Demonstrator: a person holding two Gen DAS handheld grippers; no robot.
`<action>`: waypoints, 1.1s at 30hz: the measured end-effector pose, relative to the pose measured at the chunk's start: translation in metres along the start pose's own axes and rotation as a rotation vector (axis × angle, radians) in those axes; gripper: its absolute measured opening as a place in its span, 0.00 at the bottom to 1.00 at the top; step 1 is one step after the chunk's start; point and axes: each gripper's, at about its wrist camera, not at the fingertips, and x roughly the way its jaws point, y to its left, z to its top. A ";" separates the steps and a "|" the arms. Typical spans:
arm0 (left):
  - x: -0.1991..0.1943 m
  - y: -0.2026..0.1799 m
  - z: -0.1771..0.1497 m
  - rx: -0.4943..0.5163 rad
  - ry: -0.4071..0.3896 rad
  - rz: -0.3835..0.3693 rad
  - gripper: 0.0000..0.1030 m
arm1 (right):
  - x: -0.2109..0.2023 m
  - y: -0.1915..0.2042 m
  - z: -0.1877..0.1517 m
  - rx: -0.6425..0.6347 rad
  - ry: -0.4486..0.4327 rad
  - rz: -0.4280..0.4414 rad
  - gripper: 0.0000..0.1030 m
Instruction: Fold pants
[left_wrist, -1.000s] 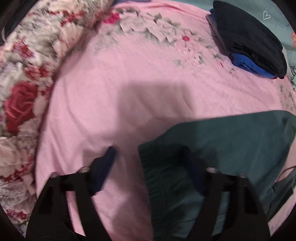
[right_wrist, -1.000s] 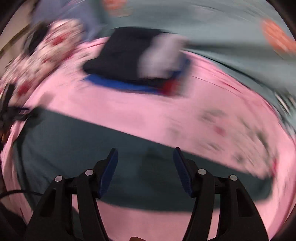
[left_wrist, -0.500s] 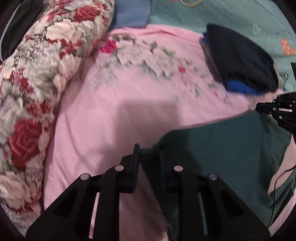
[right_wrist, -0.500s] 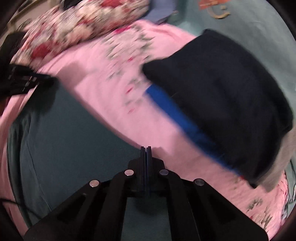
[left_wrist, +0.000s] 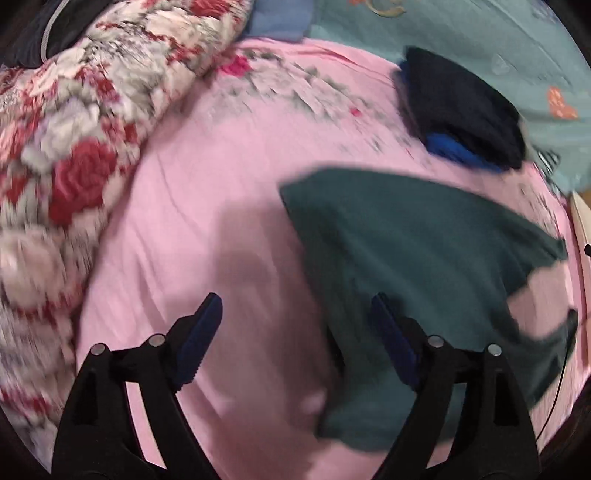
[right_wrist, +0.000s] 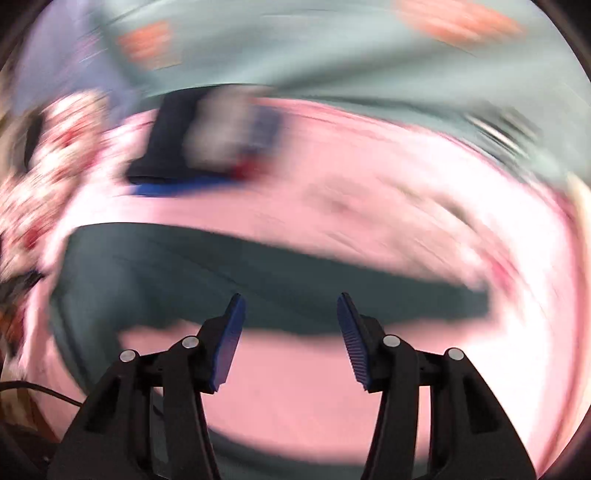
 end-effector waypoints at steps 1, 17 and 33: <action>0.000 -0.007 -0.013 0.019 0.020 0.006 0.82 | -0.010 -0.029 -0.019 0.079 0.013 -0.058 0.51; 0.007 -0.055 -0.074 0.083 0.080 0.145 0.52 | 0.000 -0.133 -0.186 0.560 0.033 -0.187 0.05; 0.011 -0.060 -0.068 0.152 0.128 0.148 0.38 | -0.081 -0.129 -0.245 0.657 -0.062 -0.325 0.38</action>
